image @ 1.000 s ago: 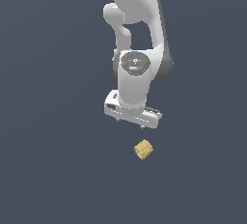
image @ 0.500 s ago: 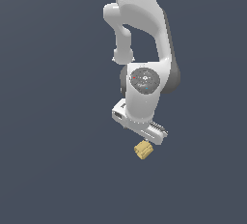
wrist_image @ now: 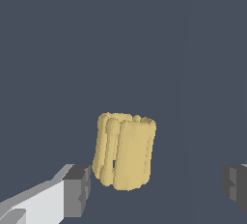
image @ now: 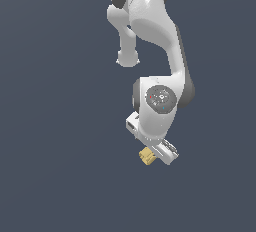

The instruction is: Pick up the object and move it to a goal position.

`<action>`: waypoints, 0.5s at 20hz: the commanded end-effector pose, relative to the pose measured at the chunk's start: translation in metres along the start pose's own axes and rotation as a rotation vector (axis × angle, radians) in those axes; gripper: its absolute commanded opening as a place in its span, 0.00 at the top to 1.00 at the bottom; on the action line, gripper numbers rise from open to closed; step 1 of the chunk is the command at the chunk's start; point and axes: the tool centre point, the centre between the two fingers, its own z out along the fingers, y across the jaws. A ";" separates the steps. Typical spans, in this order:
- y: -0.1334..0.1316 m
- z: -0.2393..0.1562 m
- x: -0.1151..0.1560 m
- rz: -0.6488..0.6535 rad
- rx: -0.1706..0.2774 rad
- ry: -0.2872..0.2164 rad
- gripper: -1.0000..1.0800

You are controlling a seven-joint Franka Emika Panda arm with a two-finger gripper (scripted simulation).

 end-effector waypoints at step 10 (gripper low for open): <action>-0.018 0.014 -0.003 0.122 -0.003 0.000 0.04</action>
